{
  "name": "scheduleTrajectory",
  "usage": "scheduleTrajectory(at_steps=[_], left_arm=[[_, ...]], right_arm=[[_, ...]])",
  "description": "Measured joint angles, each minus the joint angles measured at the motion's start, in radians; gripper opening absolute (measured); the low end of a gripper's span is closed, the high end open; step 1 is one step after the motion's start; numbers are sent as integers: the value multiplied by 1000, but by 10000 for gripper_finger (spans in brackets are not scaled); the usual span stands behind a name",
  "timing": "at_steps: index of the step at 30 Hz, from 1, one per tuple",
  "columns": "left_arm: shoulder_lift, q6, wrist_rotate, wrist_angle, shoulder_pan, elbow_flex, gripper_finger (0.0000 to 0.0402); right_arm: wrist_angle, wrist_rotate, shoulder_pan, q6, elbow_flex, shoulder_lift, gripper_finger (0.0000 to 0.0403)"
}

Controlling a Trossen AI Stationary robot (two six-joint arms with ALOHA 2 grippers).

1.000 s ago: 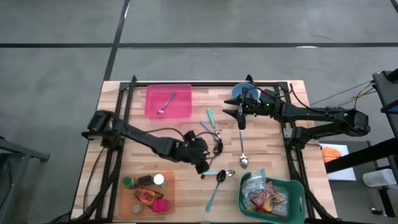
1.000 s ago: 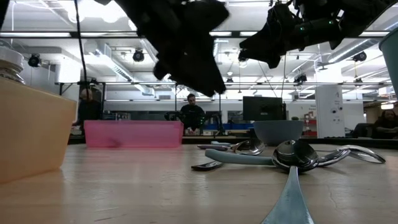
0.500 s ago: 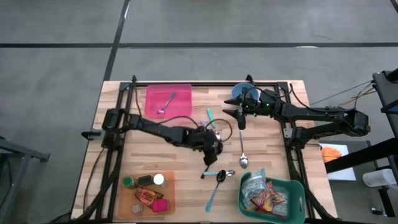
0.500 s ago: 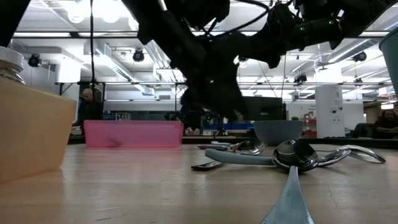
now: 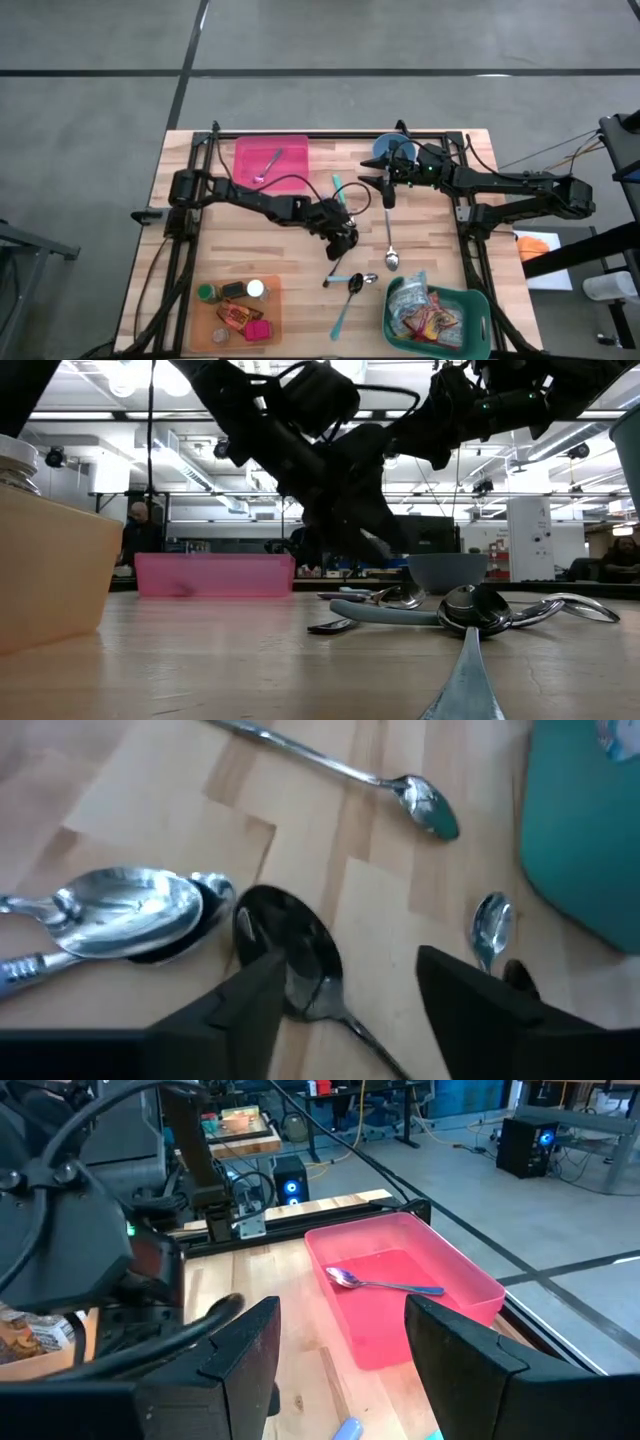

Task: Pick & Place Food Item
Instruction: Put the black spoon into the pink bin

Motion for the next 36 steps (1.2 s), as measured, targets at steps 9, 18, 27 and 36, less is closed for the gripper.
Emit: scheduleTrajectory(at_steps=[9,18,27,36], left_arm=[[3,35,8,7,9,-10,294],[19,17,37,74,26,-43,295],[118,-12,128,112,63,-10,295],[121,-11,125,114,67,-5,292]], right_arm=[[0,0,0,0,0,0,211],[0,0,0,0,0,0,211],[0,0,0,0,0,1,211],[0,0,0,0,0,1,211]])
